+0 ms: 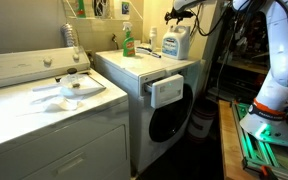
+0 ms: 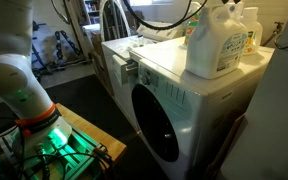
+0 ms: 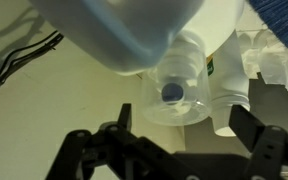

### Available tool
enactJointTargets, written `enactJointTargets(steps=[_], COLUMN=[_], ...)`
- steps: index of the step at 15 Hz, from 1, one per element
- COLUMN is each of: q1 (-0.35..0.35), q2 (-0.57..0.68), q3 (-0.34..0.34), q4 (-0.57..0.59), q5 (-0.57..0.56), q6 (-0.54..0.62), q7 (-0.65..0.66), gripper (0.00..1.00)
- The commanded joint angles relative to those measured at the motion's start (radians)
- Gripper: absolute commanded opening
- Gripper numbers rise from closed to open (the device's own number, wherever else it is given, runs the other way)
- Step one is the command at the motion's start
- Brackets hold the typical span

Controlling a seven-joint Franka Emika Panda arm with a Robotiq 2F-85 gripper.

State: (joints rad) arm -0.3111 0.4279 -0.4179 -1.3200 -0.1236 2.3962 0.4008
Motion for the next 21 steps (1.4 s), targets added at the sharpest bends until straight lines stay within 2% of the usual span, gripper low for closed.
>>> enactJointTargets(steps=[1,11,12,14,15,18,21], q1=[-0.01,-0.021,-0.022,-0.023,-0.021,-0.014,-0.01], q2=[0.008,0.039,0.041,0.044,0.045,0.037,0.023], q3=[0.002,-0.001,-0.001,-0.003,-0.005,-0.004,-0.009], q4=[0.001,0.011,0.011,0.015,0.019,0.028,0.031], q5=[0.009,0.013,0.013,0.011,0.007,0.0,-0.006], q6=[-0.008,-0.006,-0.004,0.002,0.002,0.006,0.006], q7=[-0.01,-0.005,-0.004,-0.001,0.002,0.002,0.003], gripper=[1.0,1.0,0.95,0.71,0.7,0.47,0.45])
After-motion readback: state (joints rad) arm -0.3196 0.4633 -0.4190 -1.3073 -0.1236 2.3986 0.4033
